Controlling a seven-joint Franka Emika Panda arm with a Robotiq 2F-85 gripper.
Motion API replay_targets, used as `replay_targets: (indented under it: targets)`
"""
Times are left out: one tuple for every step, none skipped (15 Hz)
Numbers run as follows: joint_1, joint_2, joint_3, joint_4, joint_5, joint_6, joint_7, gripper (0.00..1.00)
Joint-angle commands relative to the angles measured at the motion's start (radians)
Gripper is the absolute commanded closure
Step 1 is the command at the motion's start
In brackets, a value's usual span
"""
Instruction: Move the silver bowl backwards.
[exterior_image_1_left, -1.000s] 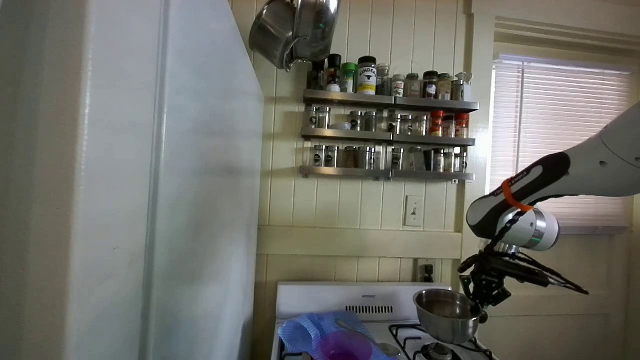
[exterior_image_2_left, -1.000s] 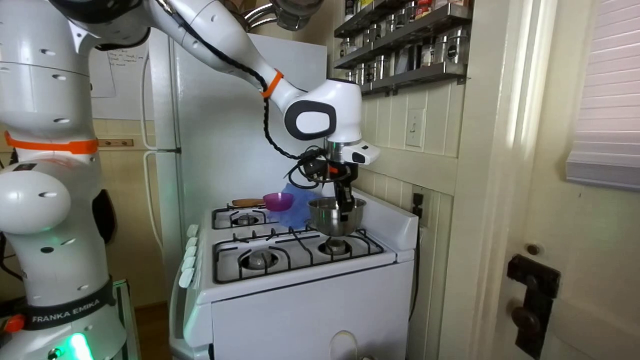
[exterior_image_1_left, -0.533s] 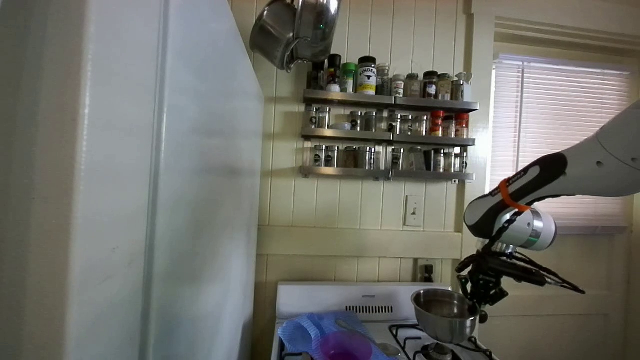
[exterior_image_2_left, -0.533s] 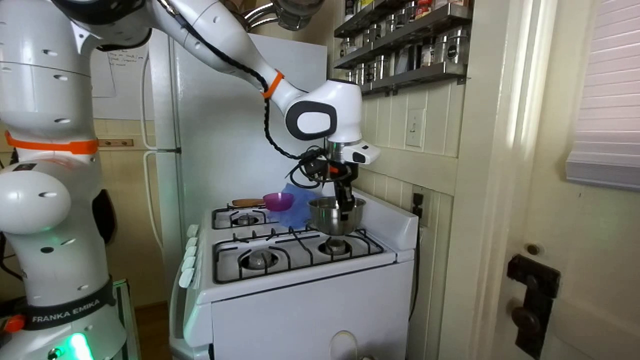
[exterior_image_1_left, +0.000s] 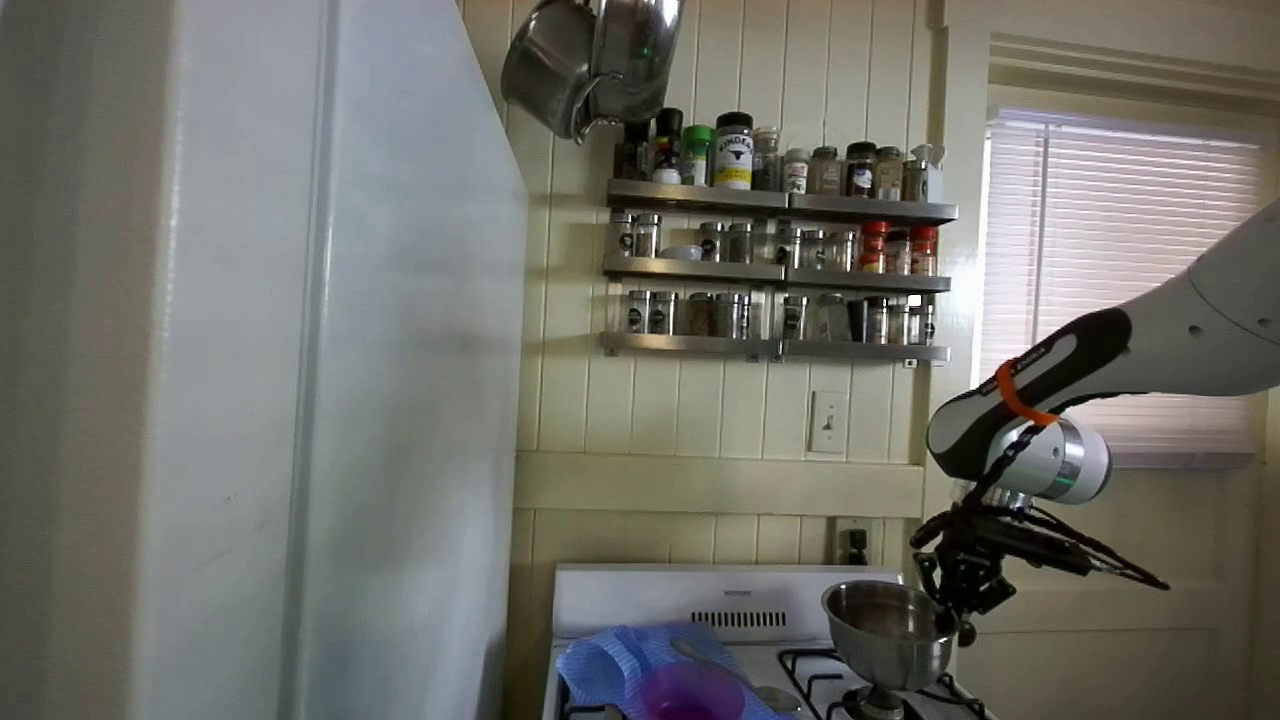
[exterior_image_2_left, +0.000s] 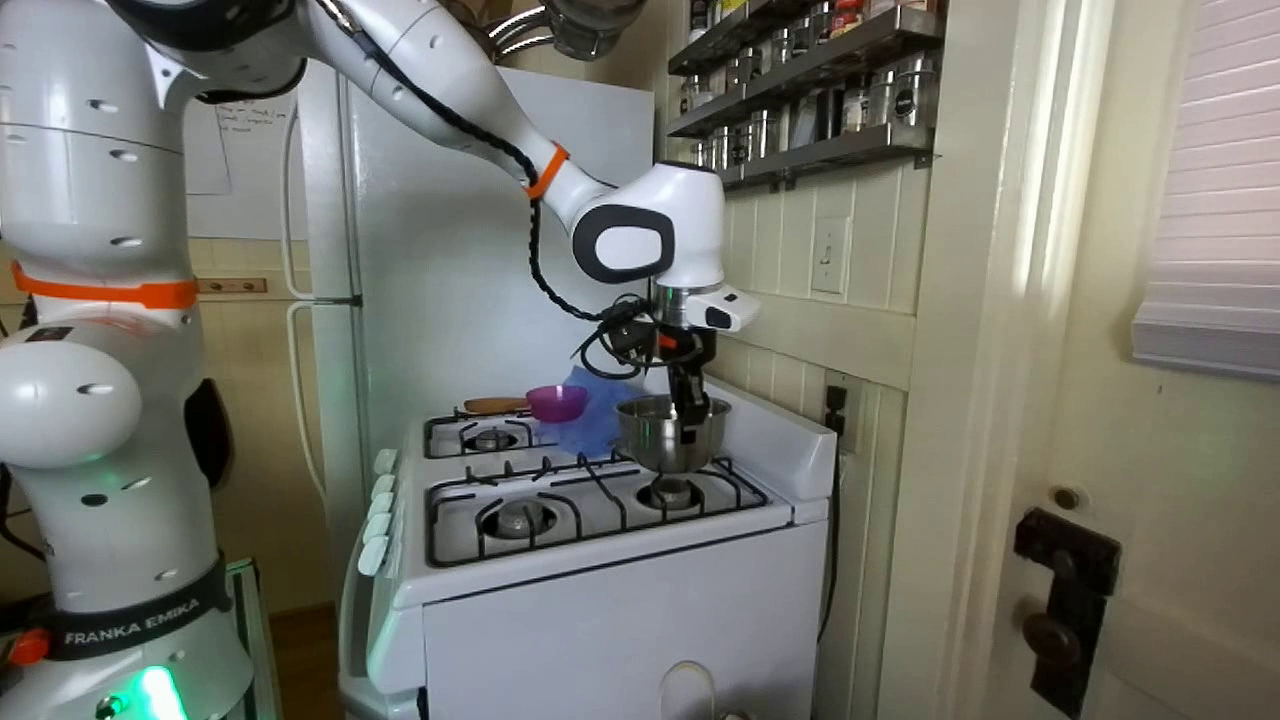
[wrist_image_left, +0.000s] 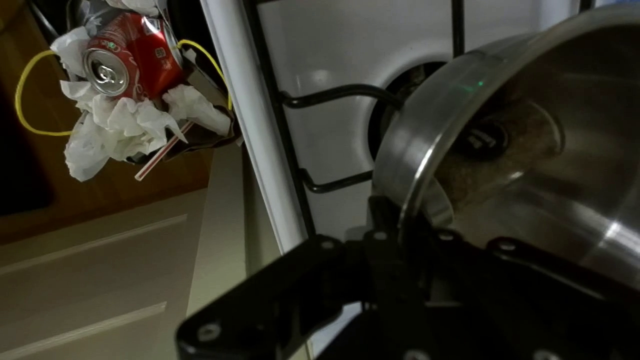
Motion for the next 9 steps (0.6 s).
replay_targets:
  targets:
    - [-0.003,0.0,0.004,0.007,0.019,-0.008,0.01,0.58]
    - [-0.003,-0.001,0.003,0.007,0.017,-0.01,0.012,0.51]
    - [-0.003,-0.003,0.003,0.008,0.013,-0.013,0.014,0.44]
    - [-0.003,-0.005,0.002,0.007,0.011,-0.011,0.015,0.36]
    - [-0.003,-0.007,0.002,0.007,0.012,-0.012,0.013,0.29]
    - [-0.004,-0.011,0.002,0.006,0.01,-0.014,0.015,0.22]
    - [-0.004,-0.017,0.001,0.003,0.004,-0.014,0.018,0.14]
    - [-0.003,-0.029,0.0,-0.005,-0.006,-0.007,0.023,0.07]
    - [-0.003,-0.039,-0.001,-0.01,-0.01,-0.002,0.025,0.01]
